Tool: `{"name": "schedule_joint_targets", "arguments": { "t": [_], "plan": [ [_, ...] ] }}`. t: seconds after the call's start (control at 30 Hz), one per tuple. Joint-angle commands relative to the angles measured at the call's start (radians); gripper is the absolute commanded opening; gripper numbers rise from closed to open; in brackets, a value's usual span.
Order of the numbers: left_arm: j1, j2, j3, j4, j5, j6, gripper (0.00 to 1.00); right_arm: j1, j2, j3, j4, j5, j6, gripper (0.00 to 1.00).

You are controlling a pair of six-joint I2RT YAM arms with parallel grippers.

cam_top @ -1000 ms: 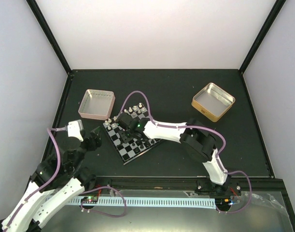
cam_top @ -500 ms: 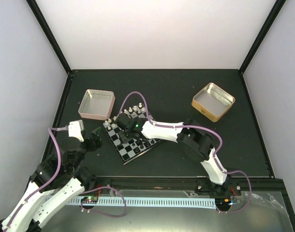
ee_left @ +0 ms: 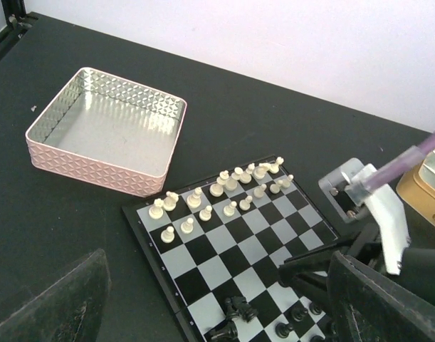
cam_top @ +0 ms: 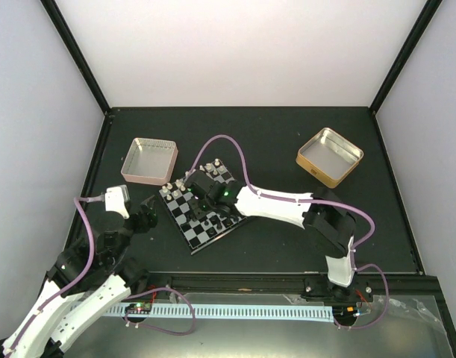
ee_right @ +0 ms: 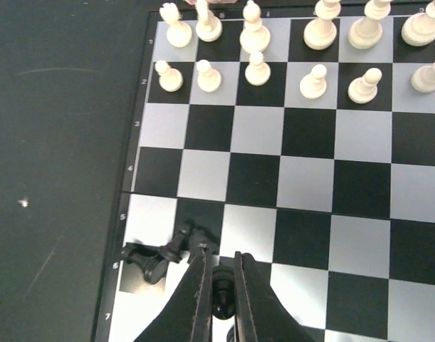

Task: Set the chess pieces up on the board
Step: Pick up the chess piece from the chessboard, then place the chess piece on the chessboard.

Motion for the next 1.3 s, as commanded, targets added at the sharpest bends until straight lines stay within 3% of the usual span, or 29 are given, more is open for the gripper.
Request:
{"name": "schedule_joint_targets", "arguments": {
  "t": [0.0,0.5,1.27],
  "plan": [
    [0.006,0.006,0.013,0.015,-0.028,0.016,0.85,0.035,-0.033,-0.029,-0.036,0.008,-0.004,0.06],
    [0.005,-0.010,0.005,0.020,-0.039,0.012,0.86,0.118,0.029,-0.024,-0.093,0.045,-0.001,0.07],
    [0.005,-0.008,-0.001,0.023,-0.040,0.010,0.86,0.131,0.106,0.021,-0.103,0.052,-0.012,0.15]
  ]
}}
